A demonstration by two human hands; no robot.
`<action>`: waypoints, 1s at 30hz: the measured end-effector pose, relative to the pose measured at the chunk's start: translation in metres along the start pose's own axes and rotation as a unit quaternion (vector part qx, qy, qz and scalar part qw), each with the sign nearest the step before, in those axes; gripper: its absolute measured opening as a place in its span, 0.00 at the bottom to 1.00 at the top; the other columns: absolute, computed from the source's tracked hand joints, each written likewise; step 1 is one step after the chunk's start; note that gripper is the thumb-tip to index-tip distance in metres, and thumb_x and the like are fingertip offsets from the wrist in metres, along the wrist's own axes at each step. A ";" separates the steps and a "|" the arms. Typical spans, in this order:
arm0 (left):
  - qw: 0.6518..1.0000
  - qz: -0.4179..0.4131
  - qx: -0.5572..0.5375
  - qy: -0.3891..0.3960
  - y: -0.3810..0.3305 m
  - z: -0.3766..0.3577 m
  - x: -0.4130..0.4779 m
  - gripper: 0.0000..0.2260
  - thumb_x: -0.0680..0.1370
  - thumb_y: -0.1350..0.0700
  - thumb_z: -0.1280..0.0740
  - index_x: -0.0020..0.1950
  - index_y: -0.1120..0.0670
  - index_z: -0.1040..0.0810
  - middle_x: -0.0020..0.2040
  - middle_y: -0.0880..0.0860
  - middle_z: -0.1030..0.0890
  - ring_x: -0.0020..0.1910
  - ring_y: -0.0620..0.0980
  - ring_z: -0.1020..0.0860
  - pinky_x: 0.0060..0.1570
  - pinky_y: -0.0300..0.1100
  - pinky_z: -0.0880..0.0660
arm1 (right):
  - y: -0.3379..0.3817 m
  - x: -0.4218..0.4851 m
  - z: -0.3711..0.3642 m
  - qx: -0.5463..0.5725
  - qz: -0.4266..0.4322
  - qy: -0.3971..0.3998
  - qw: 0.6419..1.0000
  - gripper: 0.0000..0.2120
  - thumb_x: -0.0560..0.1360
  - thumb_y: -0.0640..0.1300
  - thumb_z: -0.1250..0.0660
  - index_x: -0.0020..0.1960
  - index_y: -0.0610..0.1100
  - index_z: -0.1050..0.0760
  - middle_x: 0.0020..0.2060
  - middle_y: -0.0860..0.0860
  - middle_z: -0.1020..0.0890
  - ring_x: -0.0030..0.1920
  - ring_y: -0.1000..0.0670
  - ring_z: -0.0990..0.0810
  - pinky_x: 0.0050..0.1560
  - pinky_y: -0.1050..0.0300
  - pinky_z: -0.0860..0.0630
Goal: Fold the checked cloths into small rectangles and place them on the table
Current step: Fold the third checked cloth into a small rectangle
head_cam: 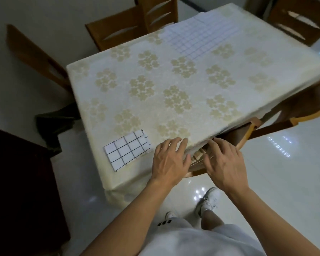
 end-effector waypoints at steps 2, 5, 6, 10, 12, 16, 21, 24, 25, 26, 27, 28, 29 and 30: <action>1.000 -0.013 0.000 0.003 -0.010 -0.003 0.009 0.20 0.80 0.45 0.42 0.69 0.51 0.27 0.64 0.51 0.23 0.61 0.52 0.25 0.58 0.49 0.28 | -0.010 0.001 0.004 0.003 -0.018 -0.013 1.000 0.22 0.78 0.54 0.39 0.66 0.42 0.24 0.61 0.44 0.21 0.62 0.43 0.23 0.59 0.46 0.27; 0.999 -0.043 -0.001 0.000 -0.032 -0.009 0.027 0.20 0.80 0.45 0.41 0.69 0.51 0.26 0.64 0.51 0.22 0.61 0.52 0.25 0.58 0.49 0.28 | -0.034 0.004 0.006 0.005 -0.049 -0.012 0.999 0.22 0.78 0.55 0.41 0.67 0.43 0.25 0.61 0.45 0.22 0.61 0.43 0.23 0.60 0.46 0.27; 0.999 -0.049 -0.004 -0.001 -0.039 -0.011 0.032 0.20 0.80 0.45 0.41 0.69 0.51 0.26 0.64 0.51 0.22 0.60 0.52 0.25 0.58 0.49 0.28 | -0.043 0.005 0.006 0.005 -0.059 -0.005 0.998 0.23 0.79 0.55 0.42 0.67 0.44 0.26 0.62 0.45 0.22 0.61 0.43 0.23 0.60 0.46 0.28; 0.998 -0.061 -0.011 0.000 -0.075 -0.025 0.059 0.19 0.79 0.47 0.39 0.68 0.51 0.25 0.63 0.51 0.22 0.60 0.53 0.25 0.58 0.49 0.27 | -0.091 0.015 0.007 0.008 -0.085 -0.004 0.996 0.23 0.79 0.56 0.43 0.68 0.44 0.26 0.63 0.45 0.23 0.62 0.44 0.24 0.62 0.47 0.29; 0.998 -0.066 -0.006 0.007 -0.099 -0.035 0.077 0.19 0.79 0.47 0.38 0.68 0.51 0.25 0.62 0.51 0.22 0.59 0.53 0.24 0.57 0.49 0.27 | -0.121 0.022 0.010 0.011 -0.091 -0.008 0.996 0.23 0.80 0.56 0.43 0.68 0.44 0.26 0.63 0.45 0.22 0.62 0.44 0.24 0.61 0.47 0.30; 0.998 -0.064 0.000 0.018 -0.159 -0.055 0.117 0.19 0.79 0.47 0.38 0.68 0.52 0.26 0.62 0.52 0.21 0.60 0.53 0.25 0.58 0.50 0.27 | -0.195 0.039 0.019 0.013 -0.115 -0.012 0.993 0.22 0.79 0.54 0.42 0.67 0.44 0.26 0.61 0.45 0.22 0.62 0.44 0.25 0.61 0.46 0.29; 0.996 -0.082 0.009 0.020 -0.243 -0.080 0.171 0.18 0.79 0.48 0.39 0.68 0.52 0.26 0.63 0.51 0.22 0.61 0.53 0.25 0.59 0.49 0.28 | -0.292 0.059 0.036 0.008 -0.124 -0.002 0.992 0.21 0.79 0.55 0.42 0.66 0.45 0.25 0.61 0.45 0.22 0.61 0.44 0.25 0.62 0.46 0.29; 0.995 -0.096 0.020 0.022 -0.291 -0.095 0.198 0.19 0.79 0.47 0.40 0.68 0.52 0.26 0.63 0.51 0.22 0.61 0.53 0.25 0.60 0.50 0.28 | -0.344 0.066 0.049 -0.004 -0.121 -0.001 0.993 0.21 0.79 0.54 0.42 0.66 0.44 0.25 0.61 0.44 0.22 0.61 0.43 0.24 0.62 0.45 0.29; 0.994 -0.102 0.024 0.020 -0.305 -0.100 0.207 0.19 0.79 0.47 0.40 0.67 0.52 0.26 0.62 0.51 0.21 0.60 0.53 0.25 0.60 0.50 0.28 | -0.361 0.069 0.054 -0.008 -0.123 0.000 0.992 0.21 0.79 0.54 0.42 0.66 0.44 0.25 0.61 0.44 0.21 0.61 0.43 0.24 0.62 0.45 0.29; 0.994 -0.106 0.026 0.018 -0.318 -0.104 0.215 0.18 0.79 0.47 0.40 0.67 0.52 0.25 0.62 0.51 0.21 0.60 0.53 0.24 0.60 0.49 0.28 | -0.377 0.072 0.058 -0.013 -0.124 -0.001 0.992 0.22 0.79 0.54 0.42 0.66 0.44 0.25 0.61 0.44 0.21 0.61 0.44 0.24 0.62 0.45 0.29; 0.993 -0.110 0.029 0.020 -0.330 -0.108 0.222 0.18 0.79 0.47 0.40 0.67 0.52 0.25 0.61 0.51 0.21 0.59 0.53 0.24 0.59 0.49 0.28 | -0.393 0.075 0.062 -0.015 -0.124 -0.003 0.992 0.22 0.79 0.54 0.42 0.66 0.43 0.25 0.61 0.44 0.21 0.61 0.44 0.24 0.61 0.45 0.29; 0.993 -0.112 0.032 0.025 -0.341 -0.112 0.229 0.18 0.79 0.47 0.40 0.67 0.52 0.25 0.61 0.51 0.21 0.59 0.53 0.24 0.59 0.49 0.28 | -0.408 0.078 0.065 -0.016 -0.125 -0.005 0.992 0.22 0.79 0.54 0.43 0.66 0.43 0.25 0.60 0.44 0.21 0.60 0.43 0.24 0.61 0.45 0.28; 0.992 -0.116 0.033 0.031 -0.351 -0.116 0.236 0.18 0.79 0.47 0.40 0.67 0.52 0.25 0.61 0.51 0.21 0.59 0.52 0.24 0.58 0.49 0.28 | -0.422 0.081 0.068 -0.016 -0.127 -0.005 0.992 0.22 0.79 0.54 0.43 0.66 0.43 0.25 0.60 0.44 0.21 0.60 0.43 0.24 0.61 0.45 0.29; 0.991 -0.122 0.032 0.034 -0.360 -0.120 0.242 0.18 0.79 0.47 0.40 0.67 0.52 0.25 0.61 0.51 0.21 0.58 0.52 0.24 0.58 0.49 0.28 | -0.433 0.083 0.071 -0.017 -0.130 -0.003 0.991 0.23 0.79 0.55 0.44 0.66 0.43 0.26 0.60 0.44 0.21 0.59 0.43 0.24 0.61 0.45 0.29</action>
Point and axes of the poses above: each hand's wrist, its own x-axis towards the middle knuckle, its own z-axis out of the back of the hand, y = z × x, the point moved 3 cm from there along x, towards the middle knuckle
